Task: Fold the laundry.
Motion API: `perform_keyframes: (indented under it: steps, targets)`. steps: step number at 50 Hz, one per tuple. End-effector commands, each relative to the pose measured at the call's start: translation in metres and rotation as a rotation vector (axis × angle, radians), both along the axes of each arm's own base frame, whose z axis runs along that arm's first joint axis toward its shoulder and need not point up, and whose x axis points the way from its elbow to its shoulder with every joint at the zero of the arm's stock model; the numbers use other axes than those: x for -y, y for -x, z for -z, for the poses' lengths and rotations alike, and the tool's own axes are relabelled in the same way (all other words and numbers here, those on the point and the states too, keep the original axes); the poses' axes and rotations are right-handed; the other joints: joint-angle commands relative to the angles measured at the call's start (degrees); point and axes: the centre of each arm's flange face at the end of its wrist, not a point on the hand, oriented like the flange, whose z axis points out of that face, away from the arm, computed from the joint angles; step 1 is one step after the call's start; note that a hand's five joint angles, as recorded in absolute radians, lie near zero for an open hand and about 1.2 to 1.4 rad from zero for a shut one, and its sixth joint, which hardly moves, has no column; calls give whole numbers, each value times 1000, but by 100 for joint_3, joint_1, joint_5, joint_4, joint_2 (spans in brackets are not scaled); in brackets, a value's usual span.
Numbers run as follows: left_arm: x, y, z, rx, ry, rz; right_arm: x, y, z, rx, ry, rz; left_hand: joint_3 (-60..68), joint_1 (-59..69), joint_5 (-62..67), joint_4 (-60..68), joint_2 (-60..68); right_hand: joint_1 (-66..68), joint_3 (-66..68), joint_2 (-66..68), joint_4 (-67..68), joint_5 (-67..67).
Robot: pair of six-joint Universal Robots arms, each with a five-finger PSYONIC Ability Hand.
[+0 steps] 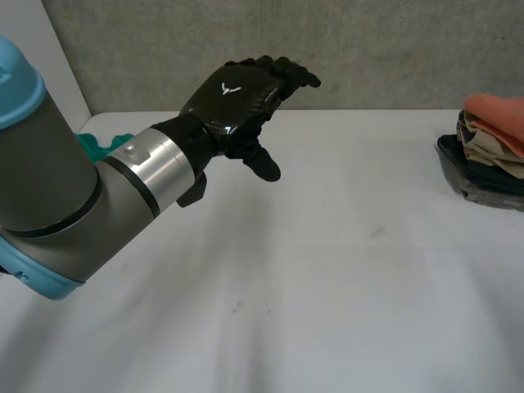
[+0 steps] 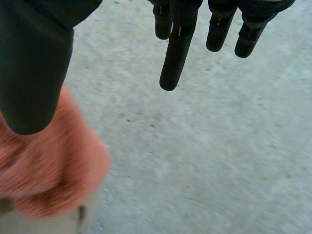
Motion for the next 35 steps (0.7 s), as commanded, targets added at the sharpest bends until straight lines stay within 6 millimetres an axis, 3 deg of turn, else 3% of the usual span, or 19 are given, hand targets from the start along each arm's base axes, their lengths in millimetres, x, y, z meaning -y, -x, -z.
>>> perform_keyframes:
  steps: [1, 3, 6, 7, 9, 10, 13, 14, 15, 17, 20, 21, 22, 25, 26, 29, 32, 35]
  targets:
    - [-7, -2, -23, -39, 54, 7, -29, -3, -77, -99, 70, 164, 371, 347, 312, 319, 357, -369, -238, -3217, -244, -284]
    - [-7, -2, -30, -54, 70, 7, -36, -13, -97, -135, 132, 197, 371, 347, 312, 319, 357, -369, -238, -3217, -244, -284]
    - [-8, -3, -49, -100, 110, 12, -41, -49, -119, -142, 228, 145, 454, 431, 396, 403, 441, -369, -238, -3217, -244, -284]
    - [-8, -3, -54, -111, 118, 13, -49, -88, -132, -146, 299, 63, 505, 481, 446, 453, 491, -369, -238, -3217, -244, -284]
    - [-8, -8, -68, -147, 137, 11, -60, -128, -139, -146, 360, -27, 522, 499, 464, 470, 508, -369, -238, -3217, -244, -284]
    - [-9, -9, -73, -161, 147, 10, -72, -160, -140, -146, 397, -106, 522, 499, 464, 470, 508, -369, -238, -3217, -244, -284]
    - [-6, -20, -93, -212, 187, -14, -92, -207, -132, -143, 437, -236, 472, 448, 413, 420, 458, -369, -238, -3217, -244, -284]
    - [-3, -24, -97, -220, 200, -31, -106, -233, -121, -145, 439, -323, 422, 398, 363, 370, 408, -369, -238, -3217, -244, -284]
    - [0, -28, -100, -227, 213, -49, -113, -245, -114, -149, 432, -363, 405, 381, 346, 353, 391, -369, -238, -3217, -244, -284]
    - [21, -46, -104, -228, 236, -127, -140, -276, -92, -157, 395, -492, 371, 348, 313, 319, 357, -369, -238, -3217, -244, -284]
    - [64, -86, -102, -211, 246, -291, -162, -294, -66, -162, 318, -590, 153, 130, 95, 101, 139, -369, -238, -3217, -244, -284]
    - [78, -101, -100, -203, 249, -345, -174, -303, -48, -163, 263, -635, 19, -5, -40, -33, 5, -369, -238, -3217, -244, -284]
    - [97, -120, -94, -188, 243, -410, -181, -306, -38, -167, 228, -655, -166, -189, -224, -217, -179, -369, -238, -3217, -244, -284]
    - [129, -145, -71, -149, 197, -496, -204, -315, -1, -192, 59, -705, -218, -241, -276, -270, -232, -369, -238, -3217, -244, -284]
    - [150, -159, -50, -110, 166, -543, -209, -316, 6, -205, 19, -711, -218, -241, -276, -270, -232, -369, -238, -3217, -244, -284]
    - [174, -170, -21, -37, 141, -586, -226, -316, 42, -271, -167, -725, -218, -241, -276, -270, -232, -369, -238, -3217, -244, -284]
    - [210, -199, 27, 104, 124, -664, -239, -315, 70, -336, -328, -735, -235, -258, -293, -286, -248, -369, -238, -3217, -244, -284]
    - [233, -216, 69, 223, 112, -698, -245, -310, 84, -373, -416, -731, -252, -275, -310, -303, -265, -369, -238, -3217, -244, -284]
